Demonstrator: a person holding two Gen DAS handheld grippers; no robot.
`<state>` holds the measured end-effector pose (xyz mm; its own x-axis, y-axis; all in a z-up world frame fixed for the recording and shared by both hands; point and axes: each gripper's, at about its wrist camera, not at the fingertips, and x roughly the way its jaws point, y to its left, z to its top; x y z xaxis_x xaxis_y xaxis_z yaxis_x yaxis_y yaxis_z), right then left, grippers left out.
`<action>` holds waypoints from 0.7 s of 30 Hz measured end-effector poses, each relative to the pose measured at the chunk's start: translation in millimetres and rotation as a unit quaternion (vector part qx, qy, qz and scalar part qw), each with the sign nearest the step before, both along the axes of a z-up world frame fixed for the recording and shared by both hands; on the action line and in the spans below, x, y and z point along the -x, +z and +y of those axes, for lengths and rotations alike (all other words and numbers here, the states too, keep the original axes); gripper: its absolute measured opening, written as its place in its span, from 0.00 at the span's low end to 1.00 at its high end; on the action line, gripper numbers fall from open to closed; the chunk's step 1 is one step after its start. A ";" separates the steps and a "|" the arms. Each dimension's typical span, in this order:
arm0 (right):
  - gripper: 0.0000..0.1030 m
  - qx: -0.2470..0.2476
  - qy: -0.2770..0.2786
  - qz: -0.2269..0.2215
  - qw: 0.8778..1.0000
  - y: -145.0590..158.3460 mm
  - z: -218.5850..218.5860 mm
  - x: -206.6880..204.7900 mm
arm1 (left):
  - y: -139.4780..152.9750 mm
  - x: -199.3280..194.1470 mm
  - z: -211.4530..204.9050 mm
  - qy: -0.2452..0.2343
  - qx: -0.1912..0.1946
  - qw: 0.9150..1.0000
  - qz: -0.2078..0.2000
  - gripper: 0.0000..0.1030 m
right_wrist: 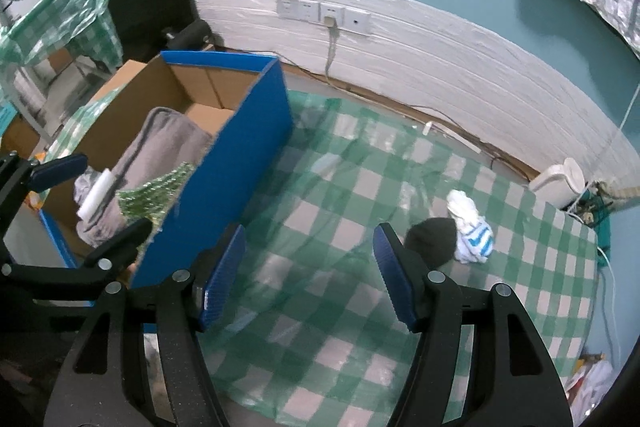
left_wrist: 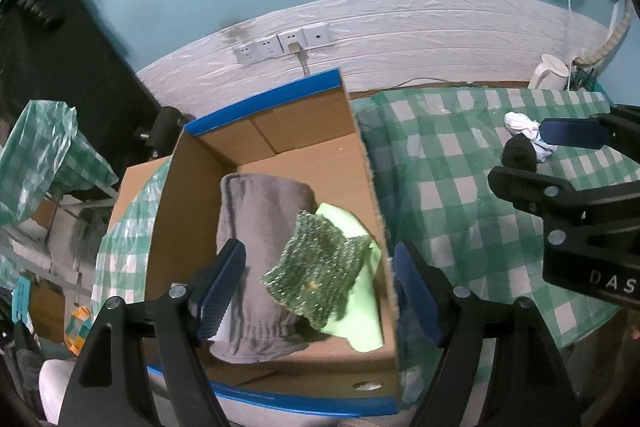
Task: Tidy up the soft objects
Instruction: 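Move both tools back toward the black sock and striped cloth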
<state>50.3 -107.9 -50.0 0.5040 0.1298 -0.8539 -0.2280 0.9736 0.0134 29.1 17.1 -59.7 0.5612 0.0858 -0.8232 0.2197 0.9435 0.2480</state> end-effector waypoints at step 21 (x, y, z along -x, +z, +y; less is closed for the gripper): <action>0.65 0.020 -0.061 0.038 0.997 -32.0 -88.9 -16.7 | -14.6 -28.5 -72.1 -0.032 0.010 0.999 0.025 0.76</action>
<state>67.0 -196.8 -81.9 0.4476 0.0366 -0.8935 -0.1086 0.9940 -0.0137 57.6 -55.1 -74.2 0.5239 0.0346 -0.8511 0.2918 0.9315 0.2174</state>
